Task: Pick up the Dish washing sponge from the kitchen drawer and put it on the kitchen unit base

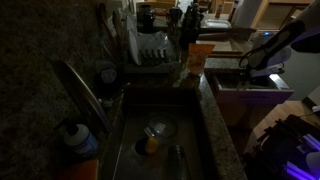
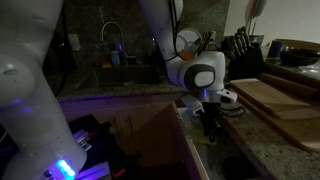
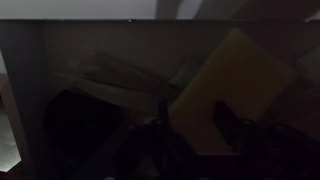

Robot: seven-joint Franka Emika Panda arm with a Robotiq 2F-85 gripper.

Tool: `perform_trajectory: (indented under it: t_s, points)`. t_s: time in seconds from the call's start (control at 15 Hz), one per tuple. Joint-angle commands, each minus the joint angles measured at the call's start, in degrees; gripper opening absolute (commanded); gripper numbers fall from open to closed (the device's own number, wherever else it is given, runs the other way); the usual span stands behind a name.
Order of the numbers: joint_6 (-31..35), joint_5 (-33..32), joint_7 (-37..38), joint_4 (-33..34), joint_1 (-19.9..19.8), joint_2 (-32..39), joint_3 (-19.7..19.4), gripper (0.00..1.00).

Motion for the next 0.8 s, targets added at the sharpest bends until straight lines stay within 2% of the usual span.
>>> perform_trajectory:
  t_s: [0.0, 0.13, 0.2, 0.4, 0.53, 0.6, 0.73]
  points:
    - [-2.5, 1.3, 1.0, -0.8, -0.8, -1.1, 0.7, 0.82]
    - [-2.3, 3.4, 1.4, -2.1, -1.4, -2.9, 1.6, 0.95]
    - [-1.7, 4.8, 2.0, -2.6, -1.7, -3.7, 2.0, 0.99]
    - [-0.9, 8.8, 6.0, -4.2, -0.9, -6.1, 2.0, 1.0]
    - [-1.9, 8.3, 9.4, -4.2, 0.6, -6.5, 0.4, 1.0]
    - [-1.3, 7.6, 7.5, -2.1, -0.2, -4.3, 1.4, 1.0]
    - [-1.3, 7.6, 9.0, -2.6, -0.1, -5.0, 1.2, 1.0]
